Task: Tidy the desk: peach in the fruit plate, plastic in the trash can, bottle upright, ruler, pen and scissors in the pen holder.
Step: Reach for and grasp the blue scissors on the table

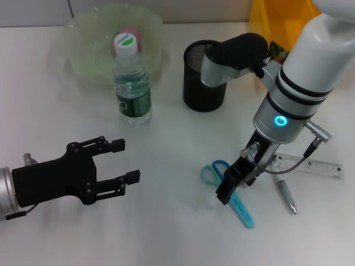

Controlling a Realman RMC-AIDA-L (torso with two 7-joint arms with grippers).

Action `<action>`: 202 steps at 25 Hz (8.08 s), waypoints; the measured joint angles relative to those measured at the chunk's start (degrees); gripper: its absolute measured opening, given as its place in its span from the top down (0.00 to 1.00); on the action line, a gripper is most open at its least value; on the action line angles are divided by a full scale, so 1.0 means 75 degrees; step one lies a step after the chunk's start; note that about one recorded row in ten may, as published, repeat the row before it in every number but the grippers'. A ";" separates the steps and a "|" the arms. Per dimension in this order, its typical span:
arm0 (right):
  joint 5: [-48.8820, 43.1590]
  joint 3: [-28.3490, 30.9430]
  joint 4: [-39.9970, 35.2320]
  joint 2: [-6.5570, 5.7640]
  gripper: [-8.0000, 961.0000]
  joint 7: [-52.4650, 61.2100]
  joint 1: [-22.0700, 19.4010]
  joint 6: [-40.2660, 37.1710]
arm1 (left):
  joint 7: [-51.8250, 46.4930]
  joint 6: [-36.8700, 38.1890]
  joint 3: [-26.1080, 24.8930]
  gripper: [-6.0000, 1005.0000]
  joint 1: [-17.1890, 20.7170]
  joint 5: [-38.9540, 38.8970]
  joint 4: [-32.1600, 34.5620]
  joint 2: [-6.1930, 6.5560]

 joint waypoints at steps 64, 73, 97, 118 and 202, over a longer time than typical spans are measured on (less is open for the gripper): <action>-0.0075 -0.0029 0.0086 0.0000 0.25 0.0063 0.0176 0.0415 | 0.0305 -0.0668 -0.0106 0.25 -0.0077 -0.0022 0.0060 0.0003; -0.0038 -0.0023 0.0098 0.0000 0.25 0.0063 0.0144 0.0352 | 0.0305 -0.0720 -0.0106 0.25 -0.0078 0.0011 0.0060 0.0003; 0.0095 -0.0359 0.0106 0.0000 0.26 0.0063 0.0133 0.0400 | 0.0304 -0.0804 -0.0106 0.25 -0.0101 0.0007 0.0043 0.0004; 0.0271 -0.0608 0.0113 0.0000 0.48 0.0050 0.0139 0.0409 | 0.0304 -0.0826 -0.0106 0.25 -0.0097 0.0019 0.0027 0.0003; 0.0326 -0.1311 0.0180 0.0000 0.66 0.0063 0.0393 0.0795 | 0.0316 -0.1372 -0.0087 0.25 -0.0192 0.0020 0.0000 -0.0020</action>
